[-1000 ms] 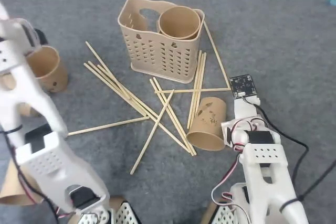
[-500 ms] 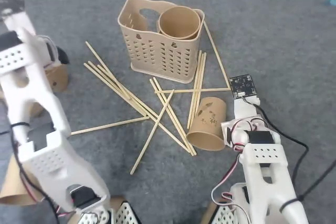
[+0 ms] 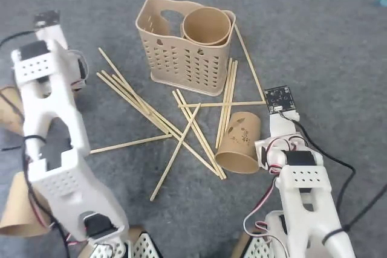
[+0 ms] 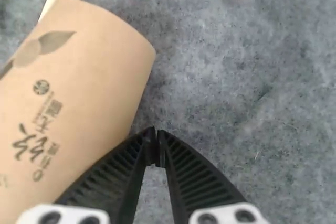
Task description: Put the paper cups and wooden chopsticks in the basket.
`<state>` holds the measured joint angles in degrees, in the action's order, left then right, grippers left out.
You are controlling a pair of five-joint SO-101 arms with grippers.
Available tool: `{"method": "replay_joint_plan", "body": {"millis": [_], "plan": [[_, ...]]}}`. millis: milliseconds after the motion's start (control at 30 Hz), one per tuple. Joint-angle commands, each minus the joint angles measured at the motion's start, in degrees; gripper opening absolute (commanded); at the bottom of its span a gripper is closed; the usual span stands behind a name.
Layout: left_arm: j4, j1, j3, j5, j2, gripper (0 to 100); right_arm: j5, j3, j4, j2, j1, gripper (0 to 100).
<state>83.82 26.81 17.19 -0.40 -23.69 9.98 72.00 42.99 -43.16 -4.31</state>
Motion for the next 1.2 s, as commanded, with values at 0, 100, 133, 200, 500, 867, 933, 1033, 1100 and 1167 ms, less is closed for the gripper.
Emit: {"method": "replay_joint_plan", "body": {"millis": [0,100,133,200,500,867,933,1033,1100,1167], "plan": [[10.81,-3.16,13.58,-0.44,1.41,1,0.62,-0.35,-0.57,-1.27,-0.4,0.8],[16.7,-4.66,24.13,-0.44,1.41,1,0.62,-0.35,-0.57,-1.19,-0.4,0.8],[16.88,-5.1,27.12,-0.44,1.41,1,0.62,-0.35,-0.57,-1.19,-0.4,0.8],[16.79,-5.19,32.22,-0.44,1.49,1,0.62,-0.35,-0.57,-1.19,-0.4,0.8],[16.79,-7.82,44.88,3.69,4.75,1,0.62,-0.26,-2.24,-1.19,-0.31,0.8],[15.91,-34.11,43.12,6.68,23.12,1,0.62,-0.18,-2.24,-1.19,-0.31,0.8],[13.54,-38.77,43.21,6.77,24.09,1,0.62,-0.18,-2.24,-1.19,-0.31,0.8],[10.29,-43.43,43.03,6.77,23.82,1,0.62,-0.18,-2.15,-1.19,-0.31,0.8],[7.65,-45.01,42.15,6.77,23.3,1,0.62,-0.18,-2.15,-1.19,-0.31,0.8],[4.84,-45.98,41.19,6.77,21.98,1,0.62,-0.18,-2.15,-1.19,-0.31,0.8]]}}
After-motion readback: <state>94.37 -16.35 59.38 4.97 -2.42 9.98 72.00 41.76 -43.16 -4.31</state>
